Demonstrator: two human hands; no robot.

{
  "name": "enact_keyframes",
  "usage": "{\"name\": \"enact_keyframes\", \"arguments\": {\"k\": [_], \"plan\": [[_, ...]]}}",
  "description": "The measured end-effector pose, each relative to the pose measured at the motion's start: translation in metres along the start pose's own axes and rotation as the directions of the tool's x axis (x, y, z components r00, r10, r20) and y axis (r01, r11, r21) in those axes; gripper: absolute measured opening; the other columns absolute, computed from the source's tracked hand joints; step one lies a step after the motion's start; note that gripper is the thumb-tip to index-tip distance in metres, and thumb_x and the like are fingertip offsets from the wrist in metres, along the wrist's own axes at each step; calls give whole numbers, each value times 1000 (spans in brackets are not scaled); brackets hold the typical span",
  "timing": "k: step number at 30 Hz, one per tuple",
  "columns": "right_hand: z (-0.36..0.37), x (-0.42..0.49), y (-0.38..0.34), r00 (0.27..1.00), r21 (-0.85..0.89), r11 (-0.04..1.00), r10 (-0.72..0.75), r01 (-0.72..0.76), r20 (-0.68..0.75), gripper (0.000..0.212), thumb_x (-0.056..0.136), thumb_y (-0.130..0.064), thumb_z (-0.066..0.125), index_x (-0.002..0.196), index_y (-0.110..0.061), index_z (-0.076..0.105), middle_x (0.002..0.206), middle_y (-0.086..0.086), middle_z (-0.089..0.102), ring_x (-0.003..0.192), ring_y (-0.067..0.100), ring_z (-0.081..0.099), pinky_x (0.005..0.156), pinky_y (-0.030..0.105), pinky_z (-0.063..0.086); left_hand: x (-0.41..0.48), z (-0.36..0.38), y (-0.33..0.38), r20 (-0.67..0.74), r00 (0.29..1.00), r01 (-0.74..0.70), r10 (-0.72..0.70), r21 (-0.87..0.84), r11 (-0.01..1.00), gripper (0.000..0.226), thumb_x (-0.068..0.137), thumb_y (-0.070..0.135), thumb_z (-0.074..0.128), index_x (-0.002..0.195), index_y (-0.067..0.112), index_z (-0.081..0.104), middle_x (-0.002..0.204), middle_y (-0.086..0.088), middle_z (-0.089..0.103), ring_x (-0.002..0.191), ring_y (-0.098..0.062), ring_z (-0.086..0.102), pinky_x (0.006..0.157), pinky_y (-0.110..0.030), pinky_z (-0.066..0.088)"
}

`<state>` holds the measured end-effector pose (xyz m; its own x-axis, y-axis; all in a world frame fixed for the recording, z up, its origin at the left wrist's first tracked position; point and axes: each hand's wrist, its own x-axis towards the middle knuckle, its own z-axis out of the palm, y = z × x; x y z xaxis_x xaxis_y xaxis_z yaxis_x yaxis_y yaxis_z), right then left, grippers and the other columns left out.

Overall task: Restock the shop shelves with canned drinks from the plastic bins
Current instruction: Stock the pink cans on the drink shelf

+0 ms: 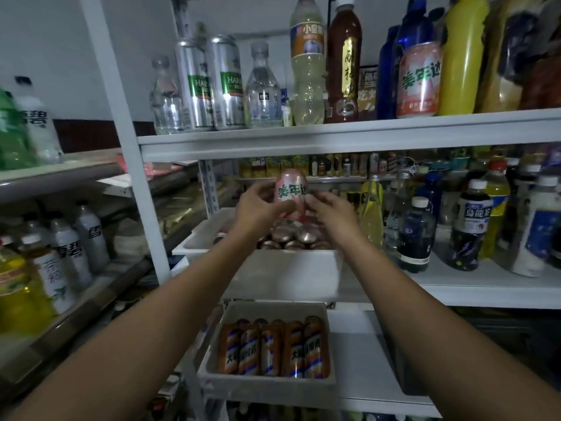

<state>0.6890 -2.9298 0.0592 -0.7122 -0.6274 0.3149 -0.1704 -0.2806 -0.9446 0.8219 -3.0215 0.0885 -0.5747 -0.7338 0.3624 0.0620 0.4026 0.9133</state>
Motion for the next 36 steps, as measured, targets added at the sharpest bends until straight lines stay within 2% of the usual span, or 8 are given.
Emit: {"name": "enact_keyframes", "arguments": {"k": [4,10,16,19,23,28,33,36], "plan": [[35,-17,-18,981,78,997,-2,-13,192,29,98,-35,62,114,-14,73,96,2,78,85,13,75,80,28,59,-10,-35,9,-81,994,-83,78,-63,995,66,70,7,90,129,8,58,120,-7,71,110,-20,69,94,-38,58],[107,-35,-27,949,111,994,-40,6,312,28,95,-34,67,118,-17,71,107,9,76,98,30,73,80,42,61,-31,-112,5,-120,992,-57,41,-136,989,47,80,1,80,119,17,58,116,-5,71,106,-24,70,79,-35,62],[177,-61,-29,906,153,986,3,-74,423,34,92,-36,71,122,-20,67,108,8,75,93,23,75,69,34,61,-62,-187,2,-248,969,-29,-9,-149,988,40,87,7,74,125,11,62,117,-13,71,103,-31,71,81,-43,62],[211,-79,-33,875,138,986,13,-91,483,40,93,-36,70,127,-16,64,111,8,74,93,22,74,73,33,62,-82,-221,-1,-321,947,-29,-25,-161,986,37,89,5,72,124,10,63,113,-11,73,92,-23,73,69,-31,62],[256,-105,-38,808,172,972,27,-158,589,28,97,-24,65,121,-11,63,103,1,72,85,13,71,65,23,60,-112,-270,-4,-411,912,-32,-12,-99,995,35,89,5,72,123,11,65,98,1,73,74,-6,71,58,-22,56],[330,-150,-29,708,214,955,-6,-205,706,12,97,-19,63,108,-21,67,114,9,71,85,10,71,69,22,60,-163,-342,-12,-520,852,14,-49,-70,997,31,86,7,76,112,22,68,109,-4,73,91,-20,69,69,-33,58],[410,-214,-21,585,165,959,2,-232,811,47,95,-24,67,140,-12,56,131,11,66,115,23,67,81,25,57,-240,-413,-15,-637,767,63,-74,-41,997,33,86,3,74,115,17,67,107,-3,76,90,-22,70,75,-37,57],[453,-265,-20,461,131,953,10,-272,887,40,96,-21,66,134,-14,57,124,3,68,108,16,68,86,25,56,-299,-456,-19,-714,693,105,-100,-37,994,39,86,1,73,122,13,63,119,-10,71,100,-24,69,78,-33,58]]}}
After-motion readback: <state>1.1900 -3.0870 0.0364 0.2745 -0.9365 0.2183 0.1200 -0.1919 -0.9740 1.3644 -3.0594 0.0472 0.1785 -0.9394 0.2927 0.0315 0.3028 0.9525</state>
